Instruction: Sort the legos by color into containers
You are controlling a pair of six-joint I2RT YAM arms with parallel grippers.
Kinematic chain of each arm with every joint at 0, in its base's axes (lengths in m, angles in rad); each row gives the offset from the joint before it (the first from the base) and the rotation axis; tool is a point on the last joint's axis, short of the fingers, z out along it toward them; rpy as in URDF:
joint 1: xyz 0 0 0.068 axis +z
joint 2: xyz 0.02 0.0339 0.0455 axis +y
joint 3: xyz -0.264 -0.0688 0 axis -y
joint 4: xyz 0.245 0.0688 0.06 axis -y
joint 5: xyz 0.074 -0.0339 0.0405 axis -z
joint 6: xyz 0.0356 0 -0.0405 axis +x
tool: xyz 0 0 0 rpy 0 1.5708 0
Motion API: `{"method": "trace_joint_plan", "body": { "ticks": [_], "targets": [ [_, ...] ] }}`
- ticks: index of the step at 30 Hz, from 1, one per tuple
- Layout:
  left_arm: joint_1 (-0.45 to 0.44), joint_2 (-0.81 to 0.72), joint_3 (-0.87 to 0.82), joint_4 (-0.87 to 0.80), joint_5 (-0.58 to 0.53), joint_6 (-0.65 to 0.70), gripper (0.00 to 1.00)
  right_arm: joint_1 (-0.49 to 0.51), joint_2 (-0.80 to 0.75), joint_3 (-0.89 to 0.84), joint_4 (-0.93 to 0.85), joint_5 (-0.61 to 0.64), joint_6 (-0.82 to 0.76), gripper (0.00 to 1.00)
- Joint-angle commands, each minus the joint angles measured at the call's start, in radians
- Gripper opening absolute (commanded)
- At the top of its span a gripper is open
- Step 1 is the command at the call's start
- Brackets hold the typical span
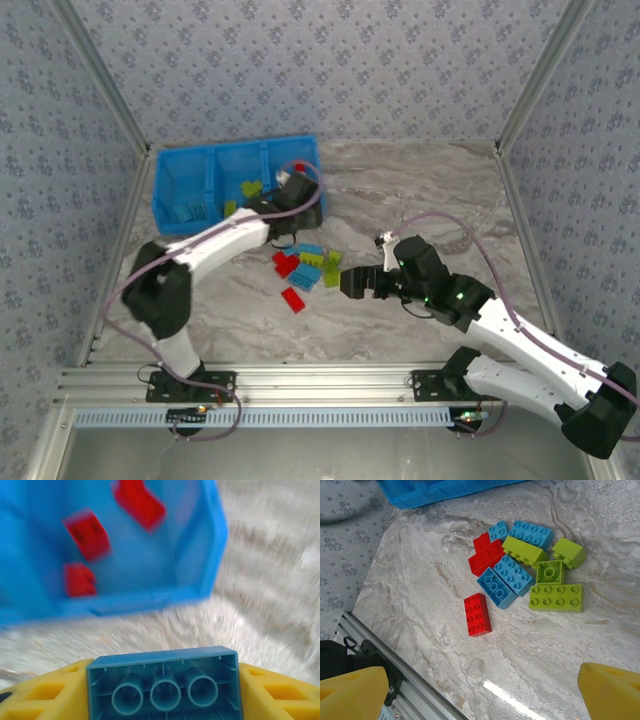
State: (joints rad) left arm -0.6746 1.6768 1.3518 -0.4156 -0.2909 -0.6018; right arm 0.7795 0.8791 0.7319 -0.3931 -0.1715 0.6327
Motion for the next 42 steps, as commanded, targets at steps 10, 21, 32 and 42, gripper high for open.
{"method": "trace_joint_plan", "body": {
  "ticks": [10, 21, 32, 42],
  "targets": [
    [0.533, -0.013, 0.073, -0.011, -0.104, 0.081, 0.53, 0.013, 0.002, 0.013, 0.021, -0.005, 0.019, 1.00],
    [0.636, 0.190, 0.234, -0.075, -0.036, 0.026, 0.75, 0.020, -0.037, 0.008, -0.019, 0.025, 0.025, 1.00],
    [0.629, -0.066, 0.065, -0.046, 0.042, -0.022, 0.83, 0.019, 0.009, 0.005, 0.013, 0.028, 0.019, 1.00],
    [0.197, -0.603, -0.185, 0.053, 0.106, 0.269, 0.82, 0.031, 0.256, 0.095, -0.018, 0.155, -0.030, 1.00]
  ]
}}
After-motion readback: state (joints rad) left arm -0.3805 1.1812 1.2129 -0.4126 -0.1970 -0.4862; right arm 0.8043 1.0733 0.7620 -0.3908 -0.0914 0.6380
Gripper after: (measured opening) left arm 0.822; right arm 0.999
